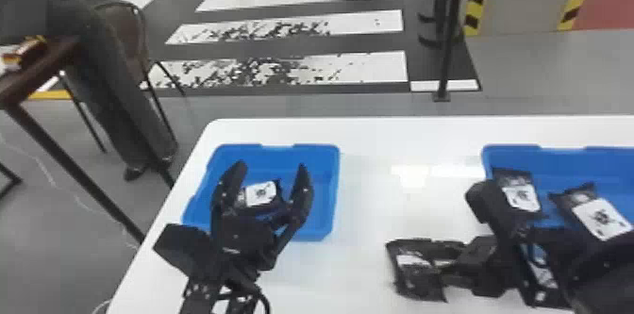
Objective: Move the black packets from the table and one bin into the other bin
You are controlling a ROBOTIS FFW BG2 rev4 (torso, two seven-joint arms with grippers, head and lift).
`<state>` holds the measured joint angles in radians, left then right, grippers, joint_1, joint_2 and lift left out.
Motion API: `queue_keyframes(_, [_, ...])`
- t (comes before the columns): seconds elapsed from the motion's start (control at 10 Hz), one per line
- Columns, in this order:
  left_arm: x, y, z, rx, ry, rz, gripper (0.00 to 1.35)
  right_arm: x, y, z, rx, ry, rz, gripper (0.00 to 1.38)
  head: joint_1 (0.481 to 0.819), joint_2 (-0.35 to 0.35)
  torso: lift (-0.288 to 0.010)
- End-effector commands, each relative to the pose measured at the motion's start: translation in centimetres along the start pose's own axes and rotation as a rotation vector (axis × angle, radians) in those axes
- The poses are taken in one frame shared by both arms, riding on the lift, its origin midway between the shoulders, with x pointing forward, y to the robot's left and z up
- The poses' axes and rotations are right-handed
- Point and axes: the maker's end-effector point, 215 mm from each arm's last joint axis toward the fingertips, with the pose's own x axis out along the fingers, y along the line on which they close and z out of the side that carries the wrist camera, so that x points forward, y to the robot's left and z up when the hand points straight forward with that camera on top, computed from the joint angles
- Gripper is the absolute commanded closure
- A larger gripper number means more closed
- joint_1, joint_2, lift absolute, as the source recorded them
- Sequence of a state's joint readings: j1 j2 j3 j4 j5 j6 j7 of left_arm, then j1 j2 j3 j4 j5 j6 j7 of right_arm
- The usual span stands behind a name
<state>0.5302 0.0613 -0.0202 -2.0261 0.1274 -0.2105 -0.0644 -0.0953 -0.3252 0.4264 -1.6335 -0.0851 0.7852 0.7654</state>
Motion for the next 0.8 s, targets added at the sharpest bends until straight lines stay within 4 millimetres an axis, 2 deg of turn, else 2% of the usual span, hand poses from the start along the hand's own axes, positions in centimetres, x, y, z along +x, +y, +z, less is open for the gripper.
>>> queue_keyframes(0.0, [0.0, 0.1, 0.0, -0.001, -0.001, 0.002, 0.14, 0.0, 0.3, 0.1, 0.004, -0.005, 0.005, 1.03, 0.695, 0.213, -0.110])
queue_keyframes(0.3, [-0.1, 0.2, 0.1, 0.001, -0.004, 0.004, 0.14, -0.7, 0.5, 1.3, -0.020, -0.035, -0.017, 1.03, 0.695, 0.218, -0.110])
queue_keyframes(0.4, [-0.1, 0.3, 0.3, 0.001, -0.009, 0.006, 0.14, -2.1, 0.2, 3.0, -0.039, -0.090, -0.050, 1.03, 0.695, 0.219, -0.110])
queue_keyframes(0.5, [-0.1, 0.3, 0.3, 0.001, -0.009, 0.006, 0.14, -4.0, -0.4, 4.8, -0.058, -0.149, -0.095, 1.03, 0.695, 0.218, -0.110])
queue_keyframes(0.6, [-0.1, 0.3, 0.3, 0.001, -0.011, 0.006, 0.14, -7.0, -1.6, 7.0, -0.078, -0.221, -0.167, 1.03, 0.695, 0.211, -0.110])
queue_keyframes(0.7, [-0.2, 0.3, 0.2, 0.001, -0.009, 0.007, 0.14, -11.1, -3.4, 8.9, -0.092, -0.302, -0.266, 1.03, 0.695, 0.194, -0.110])
